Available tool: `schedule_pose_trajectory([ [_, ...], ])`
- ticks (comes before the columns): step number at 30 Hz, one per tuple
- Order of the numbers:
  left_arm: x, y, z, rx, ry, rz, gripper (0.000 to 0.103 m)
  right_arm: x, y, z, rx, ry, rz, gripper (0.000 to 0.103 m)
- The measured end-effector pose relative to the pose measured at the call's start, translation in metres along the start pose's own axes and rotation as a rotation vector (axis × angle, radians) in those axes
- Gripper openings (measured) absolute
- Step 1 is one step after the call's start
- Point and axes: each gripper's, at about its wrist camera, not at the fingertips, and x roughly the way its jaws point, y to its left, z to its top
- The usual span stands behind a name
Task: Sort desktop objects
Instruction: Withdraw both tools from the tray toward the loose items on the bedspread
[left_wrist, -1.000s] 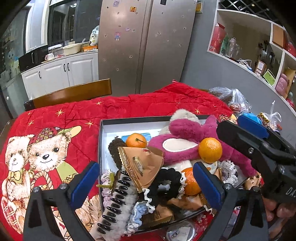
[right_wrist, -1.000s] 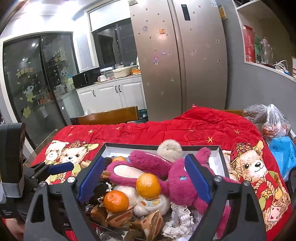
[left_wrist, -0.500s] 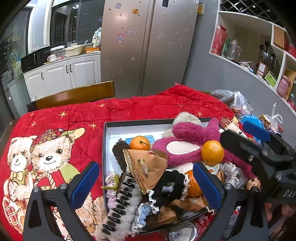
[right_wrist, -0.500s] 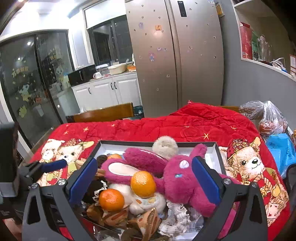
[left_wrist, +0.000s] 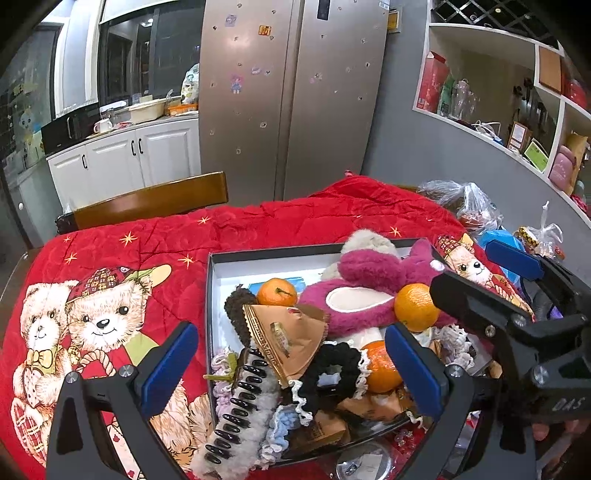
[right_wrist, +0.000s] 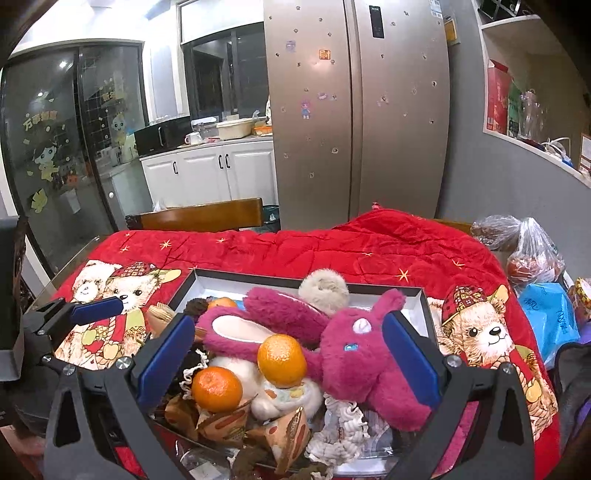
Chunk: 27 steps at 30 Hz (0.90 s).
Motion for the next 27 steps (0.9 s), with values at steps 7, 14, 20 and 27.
schedule_pose_trajectory([
  [7, -0.009, -0.010, 0.002, 0.028, -0.019, 0.023, 0.103, -0.020, 0.007, 0.002, -0.036, -0.032, -0.009, 0.103],
  [14, -0.033, -0.031, 0.005, 0.080, -0.053, 0.038, 0.103, -0.038, 0.011, 0.004, -0.016, -0.049, 0.025, 0.103],
  [20, -0.061, -0.040, 0.003, 0.055, -0.082, 0.039, 0.103, -0.072, 0.006, 0.005, -0.012, -0.090, 0.001, 0.103],
  [27, -0.089, -0.062, -0.003, 0.044, -0.105, 0.016, 0.103, -0.129, -0.015, -0.003, -0.012, -0.136, -0.023, 0.103],
])
